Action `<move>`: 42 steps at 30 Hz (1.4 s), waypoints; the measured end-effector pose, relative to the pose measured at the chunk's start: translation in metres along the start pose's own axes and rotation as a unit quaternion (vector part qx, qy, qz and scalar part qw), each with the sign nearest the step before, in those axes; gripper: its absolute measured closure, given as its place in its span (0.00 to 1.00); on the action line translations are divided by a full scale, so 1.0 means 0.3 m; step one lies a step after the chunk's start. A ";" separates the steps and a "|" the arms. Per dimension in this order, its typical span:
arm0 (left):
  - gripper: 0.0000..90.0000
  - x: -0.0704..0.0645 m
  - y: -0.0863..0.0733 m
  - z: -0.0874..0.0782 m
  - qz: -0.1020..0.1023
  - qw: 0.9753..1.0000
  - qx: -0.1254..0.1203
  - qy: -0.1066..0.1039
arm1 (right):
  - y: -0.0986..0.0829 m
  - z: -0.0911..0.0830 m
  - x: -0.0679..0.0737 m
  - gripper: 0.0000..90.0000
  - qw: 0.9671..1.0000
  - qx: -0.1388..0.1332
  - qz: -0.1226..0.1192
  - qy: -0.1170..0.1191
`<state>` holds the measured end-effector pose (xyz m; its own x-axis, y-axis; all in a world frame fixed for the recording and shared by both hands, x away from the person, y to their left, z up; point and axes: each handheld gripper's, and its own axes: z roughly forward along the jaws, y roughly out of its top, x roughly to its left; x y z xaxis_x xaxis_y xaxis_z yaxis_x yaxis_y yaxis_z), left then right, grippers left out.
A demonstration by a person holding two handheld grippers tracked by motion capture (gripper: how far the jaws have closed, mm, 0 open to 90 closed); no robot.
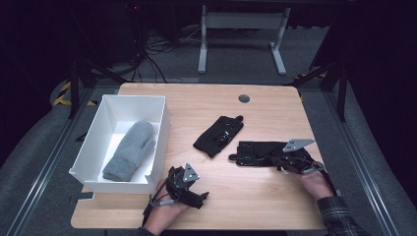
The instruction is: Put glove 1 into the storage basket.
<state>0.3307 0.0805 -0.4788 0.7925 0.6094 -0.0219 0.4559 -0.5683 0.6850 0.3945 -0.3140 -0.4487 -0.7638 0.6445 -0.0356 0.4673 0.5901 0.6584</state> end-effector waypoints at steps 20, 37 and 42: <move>0.00 -0.001 -0.001 0.000 0.000 1.000 0.000 0.000 | -0.029 -0.036 0.199 1.00 0.996 0.014 -0.057 0.069; 0.00 -0.001 -0.001 -0.001 -0.001 1.000 0.000 0.000 | 0.082 -0.012 0.163 1.00 0.996 -0.027 -0.060 0.064; 0.00 -0.001 -0.001 -0.001 -0.001 1.000 0.000 0.000 | 0.135 0.049 0.122 1.00 0.997 -0.023 -0.054 0.051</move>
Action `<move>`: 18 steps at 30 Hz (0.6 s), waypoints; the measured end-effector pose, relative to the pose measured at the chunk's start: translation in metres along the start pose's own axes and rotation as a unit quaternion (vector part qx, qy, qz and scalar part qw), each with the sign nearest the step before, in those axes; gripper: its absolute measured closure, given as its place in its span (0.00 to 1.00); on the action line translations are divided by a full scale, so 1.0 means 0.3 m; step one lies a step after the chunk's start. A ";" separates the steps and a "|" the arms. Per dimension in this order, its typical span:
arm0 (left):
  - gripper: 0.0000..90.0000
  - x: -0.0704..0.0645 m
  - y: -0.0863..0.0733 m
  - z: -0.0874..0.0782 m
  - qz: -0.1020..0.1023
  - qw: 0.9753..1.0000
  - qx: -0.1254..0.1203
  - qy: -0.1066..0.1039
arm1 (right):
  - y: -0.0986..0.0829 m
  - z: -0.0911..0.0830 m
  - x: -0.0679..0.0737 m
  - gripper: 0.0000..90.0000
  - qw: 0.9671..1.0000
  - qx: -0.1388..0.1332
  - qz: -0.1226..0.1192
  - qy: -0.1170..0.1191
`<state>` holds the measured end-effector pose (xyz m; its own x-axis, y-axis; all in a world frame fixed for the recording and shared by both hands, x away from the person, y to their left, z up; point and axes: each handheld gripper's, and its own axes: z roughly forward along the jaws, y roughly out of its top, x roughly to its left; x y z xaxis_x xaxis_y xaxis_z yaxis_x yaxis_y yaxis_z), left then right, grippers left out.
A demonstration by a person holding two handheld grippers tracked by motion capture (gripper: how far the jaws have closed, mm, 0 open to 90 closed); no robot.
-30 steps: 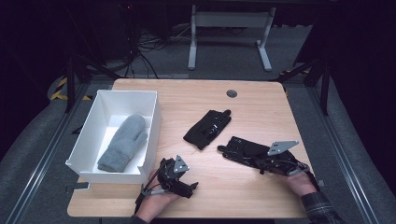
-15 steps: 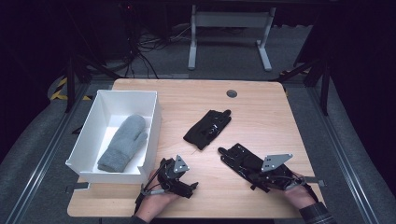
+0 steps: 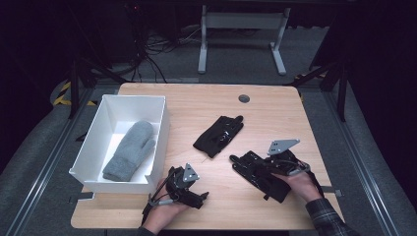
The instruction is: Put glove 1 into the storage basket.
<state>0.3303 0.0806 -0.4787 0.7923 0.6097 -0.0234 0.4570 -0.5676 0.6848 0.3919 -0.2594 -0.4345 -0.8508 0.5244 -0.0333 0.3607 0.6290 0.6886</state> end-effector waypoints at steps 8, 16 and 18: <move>0.00 0.000 0.000 0.000 0.000 1.000 0.000 0.000 | -0.002 0.059 -0.072 1.00 0.999 0.019 0.019 -0.025; 0.00 0.000 0.000 -0.001 0.000 1.000 0.001 0.000 | -0.054 0.001 -0.126 1.00 0.997 0.029 0.044 -0.065; 0.00 0.001 0.000 -0.001 0.000 1.000 0.000 -0.001 | -0.074 -0.019 -0.140 1.00 0.996 0.030 0.053 -0.069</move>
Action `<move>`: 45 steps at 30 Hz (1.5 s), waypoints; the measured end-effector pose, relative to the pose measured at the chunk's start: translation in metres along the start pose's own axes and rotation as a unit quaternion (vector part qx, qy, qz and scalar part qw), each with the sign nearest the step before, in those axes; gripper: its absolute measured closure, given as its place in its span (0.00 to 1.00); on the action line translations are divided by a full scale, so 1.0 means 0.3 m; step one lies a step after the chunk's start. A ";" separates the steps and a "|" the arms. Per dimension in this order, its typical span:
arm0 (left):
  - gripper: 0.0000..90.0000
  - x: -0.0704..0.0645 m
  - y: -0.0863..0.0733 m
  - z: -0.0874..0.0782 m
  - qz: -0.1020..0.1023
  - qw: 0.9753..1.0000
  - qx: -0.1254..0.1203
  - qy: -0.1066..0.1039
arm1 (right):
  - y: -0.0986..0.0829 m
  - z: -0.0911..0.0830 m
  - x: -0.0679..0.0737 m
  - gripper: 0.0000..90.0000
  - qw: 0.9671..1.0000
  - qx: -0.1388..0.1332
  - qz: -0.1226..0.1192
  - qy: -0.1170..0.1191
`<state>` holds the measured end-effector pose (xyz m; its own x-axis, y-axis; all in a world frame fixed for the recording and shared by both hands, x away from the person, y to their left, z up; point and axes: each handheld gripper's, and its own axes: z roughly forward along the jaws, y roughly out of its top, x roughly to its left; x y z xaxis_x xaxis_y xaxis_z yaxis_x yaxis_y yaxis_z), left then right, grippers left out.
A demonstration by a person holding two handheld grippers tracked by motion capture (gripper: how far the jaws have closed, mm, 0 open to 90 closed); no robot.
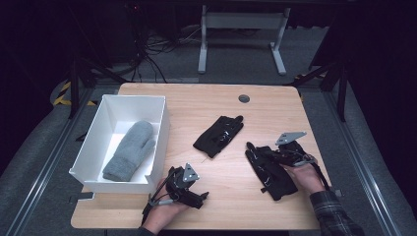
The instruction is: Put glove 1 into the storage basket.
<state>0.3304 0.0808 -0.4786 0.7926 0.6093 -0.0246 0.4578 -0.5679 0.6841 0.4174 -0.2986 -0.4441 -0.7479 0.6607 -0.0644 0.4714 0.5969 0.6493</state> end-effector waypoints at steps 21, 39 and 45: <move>0.00 0.000 0.000 0.000 0.000 1.000 0.000 0.000 | -0.147 -0.115 0.022 1.00 1.000 0.002 0.011 0.026; 0.00 0.000 0.000 0.000 -0.001 1.000 -0.001 0.001 | -0.138 -0.144 0.160 0.93 0.999 -0.023 -0.020 0.038; 0.01 0.000 0.000 0.001 -0.002 1.000 -0.001 0.001 | -0.170 -0.162 0.086 0.66 0.998 -0.048 0.032 -0.013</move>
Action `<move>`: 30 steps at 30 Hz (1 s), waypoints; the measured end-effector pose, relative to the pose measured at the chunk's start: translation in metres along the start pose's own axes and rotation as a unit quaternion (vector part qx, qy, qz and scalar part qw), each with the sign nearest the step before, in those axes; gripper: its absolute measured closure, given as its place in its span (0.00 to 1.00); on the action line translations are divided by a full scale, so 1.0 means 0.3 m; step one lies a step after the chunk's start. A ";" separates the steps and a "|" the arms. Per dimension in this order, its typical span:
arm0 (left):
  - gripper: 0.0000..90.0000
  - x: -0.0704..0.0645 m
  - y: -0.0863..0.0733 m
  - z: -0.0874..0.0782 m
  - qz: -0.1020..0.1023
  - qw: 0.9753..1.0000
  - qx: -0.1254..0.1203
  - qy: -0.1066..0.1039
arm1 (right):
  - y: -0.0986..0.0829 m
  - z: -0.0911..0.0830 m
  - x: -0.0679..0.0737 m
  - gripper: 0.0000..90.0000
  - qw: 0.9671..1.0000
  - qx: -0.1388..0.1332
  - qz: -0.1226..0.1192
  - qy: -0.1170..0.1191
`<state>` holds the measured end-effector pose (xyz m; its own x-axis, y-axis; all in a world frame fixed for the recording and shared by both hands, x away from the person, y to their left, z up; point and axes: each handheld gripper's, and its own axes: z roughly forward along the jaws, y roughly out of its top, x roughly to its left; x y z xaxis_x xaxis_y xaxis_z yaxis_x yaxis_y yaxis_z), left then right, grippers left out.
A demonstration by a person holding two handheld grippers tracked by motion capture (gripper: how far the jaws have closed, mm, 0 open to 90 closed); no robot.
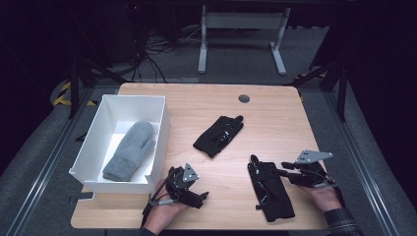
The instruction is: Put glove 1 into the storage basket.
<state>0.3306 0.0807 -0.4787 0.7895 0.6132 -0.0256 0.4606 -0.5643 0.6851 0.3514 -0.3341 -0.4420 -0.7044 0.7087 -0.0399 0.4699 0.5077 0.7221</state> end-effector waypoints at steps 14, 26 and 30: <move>0.10 -0.011 0.028 0.002 -0.008 1.000 0.012 0.005 | -0.071 0.041 -0.096 0.31 0.997 -0.005 0.059 -0.055; 0.40 0.006 0.068 0.002 -0.026 1.000 0.012 -0.006 | -0.077 0.050 -0.102 0.18 0.996 -0.008 0.065 -0.062; 0.62 0.017 0.095 0.012 -0.036 0.999 0.015 -0.013 | -0.077 0.050 -0.102 0.18 0.996 -0.008 0.065 -0.062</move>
<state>0.3492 0.0657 -0.4619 0.7638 0.6388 -0.0928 0.5283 -0.5361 0.6584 0.3701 -0.3601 -0.4678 -0.5664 0.8236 -0.0301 0.5436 0.4008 0.7375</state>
